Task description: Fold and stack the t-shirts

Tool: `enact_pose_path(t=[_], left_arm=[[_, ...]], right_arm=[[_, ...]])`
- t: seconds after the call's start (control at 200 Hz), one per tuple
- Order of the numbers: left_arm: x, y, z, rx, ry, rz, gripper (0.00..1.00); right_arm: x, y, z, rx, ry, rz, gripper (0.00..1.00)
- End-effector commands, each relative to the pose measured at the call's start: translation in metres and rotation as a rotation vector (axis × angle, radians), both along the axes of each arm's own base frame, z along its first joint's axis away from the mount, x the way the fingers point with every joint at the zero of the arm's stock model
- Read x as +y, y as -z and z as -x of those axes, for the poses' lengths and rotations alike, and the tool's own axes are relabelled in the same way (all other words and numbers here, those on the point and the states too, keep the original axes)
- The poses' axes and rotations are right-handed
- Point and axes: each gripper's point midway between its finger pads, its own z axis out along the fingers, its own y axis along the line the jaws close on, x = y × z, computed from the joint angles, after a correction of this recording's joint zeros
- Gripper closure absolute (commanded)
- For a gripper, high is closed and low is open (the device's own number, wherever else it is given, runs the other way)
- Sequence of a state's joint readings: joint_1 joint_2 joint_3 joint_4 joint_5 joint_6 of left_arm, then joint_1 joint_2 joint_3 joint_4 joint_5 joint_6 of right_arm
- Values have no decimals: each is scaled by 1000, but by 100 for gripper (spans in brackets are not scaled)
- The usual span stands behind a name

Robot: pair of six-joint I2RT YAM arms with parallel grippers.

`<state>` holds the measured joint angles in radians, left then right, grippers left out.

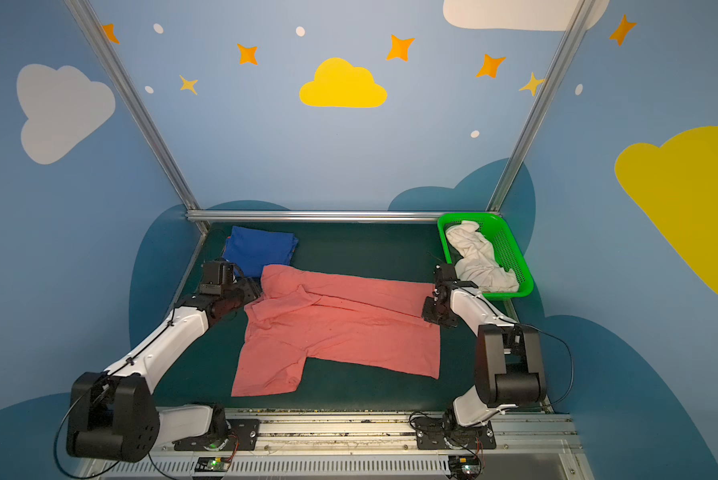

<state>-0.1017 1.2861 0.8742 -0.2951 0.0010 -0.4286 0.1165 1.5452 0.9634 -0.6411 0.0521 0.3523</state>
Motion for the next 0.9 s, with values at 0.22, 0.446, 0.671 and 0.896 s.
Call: enact_pose_path(t=[0.22, 0.446, 0.671, 0.896], left_arm=[[-79, 10, -31, 184, 205, -73, 23], [-97, 58, -47, 466, 244, -241, 29], [-108, 83, -63, 547, 264, -259, 37], [-110, 99, -66, 629, 275, -297, 63]], right_arm=[[25, -54, -20, -137, -80, -14, 63], [38, -63, -21, -153, -146, -17, 63], [41, -65, -18, -159, -170, -25, 63], [43, -62, -13, -151, -187, -29, 63]])
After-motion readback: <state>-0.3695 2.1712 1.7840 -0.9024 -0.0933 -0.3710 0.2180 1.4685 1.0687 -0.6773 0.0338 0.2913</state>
